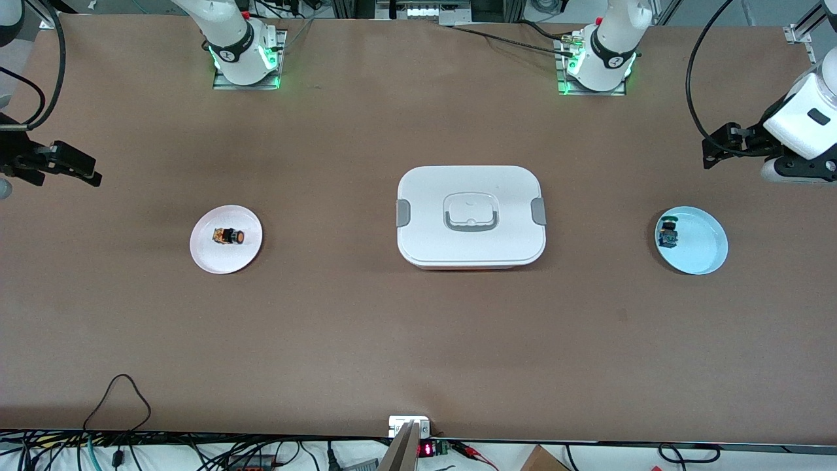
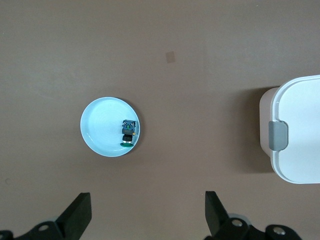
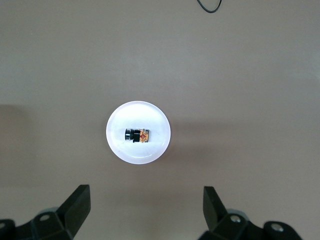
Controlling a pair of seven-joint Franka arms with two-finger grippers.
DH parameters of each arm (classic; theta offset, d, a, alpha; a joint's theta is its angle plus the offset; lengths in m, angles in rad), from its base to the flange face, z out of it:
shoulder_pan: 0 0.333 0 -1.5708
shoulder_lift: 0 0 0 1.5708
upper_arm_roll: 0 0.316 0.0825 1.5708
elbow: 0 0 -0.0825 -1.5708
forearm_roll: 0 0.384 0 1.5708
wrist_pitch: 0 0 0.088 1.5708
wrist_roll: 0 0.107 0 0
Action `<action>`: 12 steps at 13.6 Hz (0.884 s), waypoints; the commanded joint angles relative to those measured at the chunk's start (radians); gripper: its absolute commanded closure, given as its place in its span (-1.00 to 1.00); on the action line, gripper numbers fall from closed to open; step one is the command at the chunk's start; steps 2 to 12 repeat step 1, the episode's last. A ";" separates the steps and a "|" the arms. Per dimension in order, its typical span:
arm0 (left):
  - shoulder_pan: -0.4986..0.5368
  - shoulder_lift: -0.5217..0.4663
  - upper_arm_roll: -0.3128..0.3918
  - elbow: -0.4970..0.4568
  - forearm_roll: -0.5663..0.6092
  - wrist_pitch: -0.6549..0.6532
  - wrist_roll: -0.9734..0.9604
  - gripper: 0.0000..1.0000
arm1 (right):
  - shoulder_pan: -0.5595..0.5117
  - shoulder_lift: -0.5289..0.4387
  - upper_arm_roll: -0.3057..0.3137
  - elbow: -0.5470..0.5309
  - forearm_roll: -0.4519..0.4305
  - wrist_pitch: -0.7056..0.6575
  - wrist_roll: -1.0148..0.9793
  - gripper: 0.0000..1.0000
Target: Transfer orange switch to right arm and place
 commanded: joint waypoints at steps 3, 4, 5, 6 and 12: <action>-0.001 -0.011 0.007 0.004 -0.017 -0.014 0.000 -1.00 | -0.006 -0.004 0.011 0.017 -0.007 -0.020 0.011 -1.00; -0.001 -0.011 0.007 0.004 -0.017 -0.014 0.000 -1.00 | -0.006 -0.004 0.011 0.017 -0.007 -0.020 0.011 -1.00; -0.001 -0.011 0.007 0.004 -0.017 -0.014 0.000 -1.00 | -0.006 -0.004 0.011 0.017 -0.007 -0.020 0.011 -1.00; -0.001 -0.011 0.007 0.004 -0.017 -0.014 0.000 -1.00 | -0.006 -0.004 0.011 0.017 -0.007 -0.020 0.011 -1.00; -0.001 -0.011 0.007 0.004 -0.017 -0.014 0.000 -1.00 | -0.006 -0.004 0.011 0.017 -0.007 -0.020 0.011 -1.00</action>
